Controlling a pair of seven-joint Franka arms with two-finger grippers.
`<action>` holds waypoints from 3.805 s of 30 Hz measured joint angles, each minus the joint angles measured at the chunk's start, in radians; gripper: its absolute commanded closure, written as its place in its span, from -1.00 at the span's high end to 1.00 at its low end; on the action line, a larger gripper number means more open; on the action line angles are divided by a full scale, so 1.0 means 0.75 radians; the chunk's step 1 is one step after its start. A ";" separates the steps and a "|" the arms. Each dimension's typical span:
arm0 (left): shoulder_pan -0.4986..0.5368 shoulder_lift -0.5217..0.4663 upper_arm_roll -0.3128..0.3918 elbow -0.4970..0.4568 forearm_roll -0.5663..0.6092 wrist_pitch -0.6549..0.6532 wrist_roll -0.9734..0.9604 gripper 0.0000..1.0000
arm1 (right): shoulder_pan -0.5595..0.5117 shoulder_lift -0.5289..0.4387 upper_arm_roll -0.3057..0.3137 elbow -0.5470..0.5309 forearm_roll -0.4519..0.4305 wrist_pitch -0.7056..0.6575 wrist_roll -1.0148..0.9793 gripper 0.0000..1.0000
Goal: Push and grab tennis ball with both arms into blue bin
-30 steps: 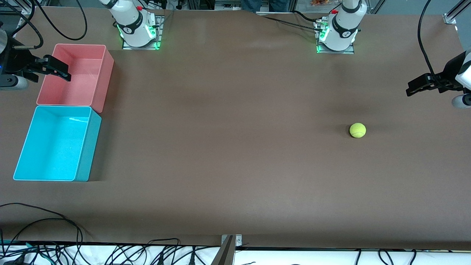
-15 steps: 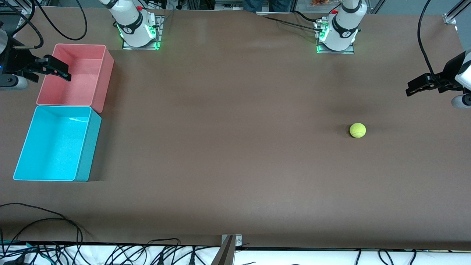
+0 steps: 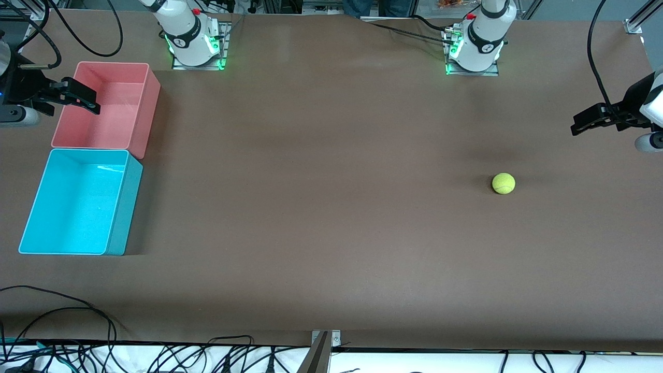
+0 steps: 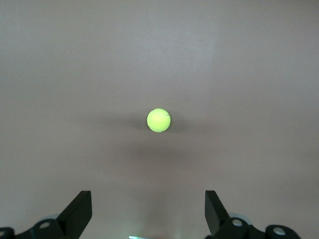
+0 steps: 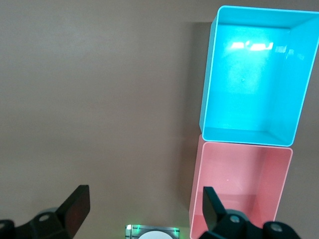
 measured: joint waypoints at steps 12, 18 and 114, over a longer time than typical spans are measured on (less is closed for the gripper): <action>-0.002 0.003 0.000 0.003 0.000 0.015 0.000 1.00 | 0.000 0.000 0.000 0.000 0.000 0.000 0.000 1.00; -0.006 0.016 0.000 0.012 0.000 0.020 -0.001 1.00 | 0.000 0.000 -0.001 0.000 0.000 -0.001 0.000 1.00; 0.177 0.207 0.016 -0.785 -0.001 0.946 -1.753 -1.00 | 0.002 0.000 0.002 0.001 0.000 -0.022 -0.001 1.00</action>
